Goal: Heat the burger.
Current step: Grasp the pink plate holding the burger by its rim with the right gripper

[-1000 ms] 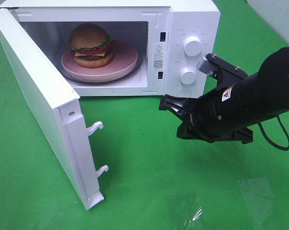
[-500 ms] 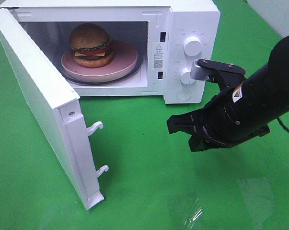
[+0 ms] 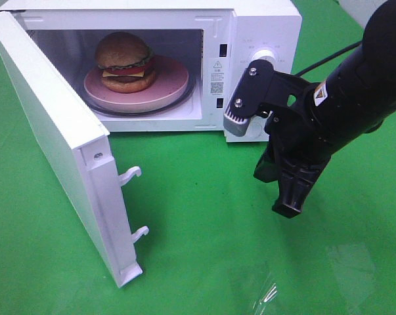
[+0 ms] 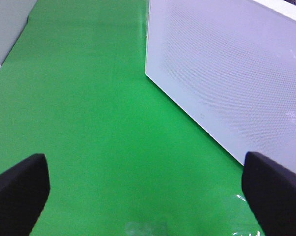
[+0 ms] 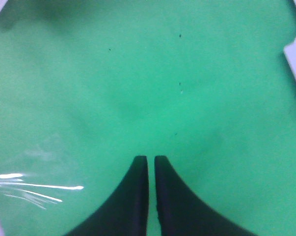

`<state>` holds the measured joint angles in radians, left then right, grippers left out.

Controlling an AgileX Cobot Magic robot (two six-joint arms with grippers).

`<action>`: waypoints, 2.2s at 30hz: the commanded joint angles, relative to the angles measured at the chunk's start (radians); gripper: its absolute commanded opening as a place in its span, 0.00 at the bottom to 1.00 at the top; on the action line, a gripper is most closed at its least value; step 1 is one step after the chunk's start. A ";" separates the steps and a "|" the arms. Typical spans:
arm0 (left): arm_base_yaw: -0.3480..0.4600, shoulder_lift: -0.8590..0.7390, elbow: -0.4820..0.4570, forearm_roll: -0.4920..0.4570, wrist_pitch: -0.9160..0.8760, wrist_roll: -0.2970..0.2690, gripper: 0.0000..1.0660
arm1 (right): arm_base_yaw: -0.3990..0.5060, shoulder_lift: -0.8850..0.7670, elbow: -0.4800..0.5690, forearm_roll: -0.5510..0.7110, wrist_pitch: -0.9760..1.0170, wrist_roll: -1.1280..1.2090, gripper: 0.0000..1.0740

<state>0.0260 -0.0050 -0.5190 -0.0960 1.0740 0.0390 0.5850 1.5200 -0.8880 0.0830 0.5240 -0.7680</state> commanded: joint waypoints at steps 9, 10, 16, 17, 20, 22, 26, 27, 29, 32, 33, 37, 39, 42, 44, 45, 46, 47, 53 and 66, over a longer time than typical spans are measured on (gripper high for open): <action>0.004 -0.004 0.002 -0.004 -0.005 -0.002 0.93 | 0.003 -0.006 -0.008 -0.028 -0.202 -0.537 0.12; 0.004 -0.004 0.002 -0.004 -0.005 -0.002 0.93 | 0.003 -0.006 -0.008 -0.028 -0.202 -0.537 0.12; 0.004 -0.004 0.002 -0.004 -0.005 -0.002 0.93 | 0.003 -0.006 -0.008 -0.036 -0.278 -0.533 0.38; 0.004 -0.004 0.002 -0.004 -0.005 -0.002 0.93 | 0.003 -0.004 -0.008 -0.037 -0.272 -0.519 0.54; 0.004 -0.004 0.002 -0.004 -0.005 -0.002 0.93 | 0.003 0.000 -0.008 -0.037 -0.266 -0.497 0.72; 0.004 -0.004 0.002 -0.004 -0.005 -0.002 0.93 | 0.003 0.031 -0.017 -0.064 -0.228 -0.468 0.91; 0.004 -0.004 0.002 -0.004 -0.005 -0.002 0.93 | 0.003 0.056 -0.034 -0.092 -0.230 -0.439 0.91; 0.004 -0.004 0.002 -0.004 -0.005 -0.002 0.93 | 0.003 0.056 -0.034 -0.092 -0.230 -0.439 0.91; 0.004 -0.004 0.002 -0.004 -0.005 -0.002 0.93 | 0.016 0.072 -0.051 -0.117 -0.232 -0.426 0.90; 0.004 -0.004 0.002 -0.004 -0.005 -0.002 0.93 | 0.050 0.111 -0.089 -0.217 -0.260 -0.345 0.88; 0.004 -0.004 0.002 -0.004 -0.005 -0.002 0.93 | 0.055 0.124 -0.103 -0.242 -0.270 -0.316 0.88; 0.004 -0.004 0.002 -0.004 -0.005 -0.002 0.93 | 0.064 0.182 -0.166 -0.313 -0.283 -0.236 0.87; 0.004 -0.004 0.002 -0.004 -0.005 -0.002 0.93 | 0.064 0.217 -0.197 -0.321 -0.284 -0.226 0.87; 0.004 -0.004 0.002 -0.004 -0.005 -0.002 0.93 | 0.064 0.281 -0.262 -0.333 -0.296 -0.226 0.86; 0.004 -0.004 0.002 -0.004 -0.005 -0.002 0.93 | 0.064 0.309 -0.288 -0.342 -0.307 -0.226 0.86; 0.004 -0.004 0.002 -0.004 -0.005 -0.002 0.93 | 0.064 0.309 -0.288 -0.342 -0.307 -0.226 0.86; 0.004 -0.004 0.002 -0.004 -0.005 -0.002 0.93 | 0.064 0.321 -0.300 -0.342 -0.311 -0.226 0.86; 0.004 -0.004 0.002 -0.004 -0.005 -0.002 0.93 | 0.064 0.321 -0.300 -0.342 -0.311 -0.226 0.86; 0.004 -0.004 0.002 -0.004 -0.005 -0.002 0.93 | 0.064 0.414 -0.403 -0.342 -0.311 -0.224 0.84; 0.004 -0.004 0.002 -0.004 -0.005 -0.002 0.93 | 0.064 0.588 -0.651 -0.343 -0.302 -0.159 0.82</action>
<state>0.0260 -0.0050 -0.5190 -0.0960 1.0740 0.0390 0.6480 2.0800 -1.4980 -0.2540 0.2170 -0.9480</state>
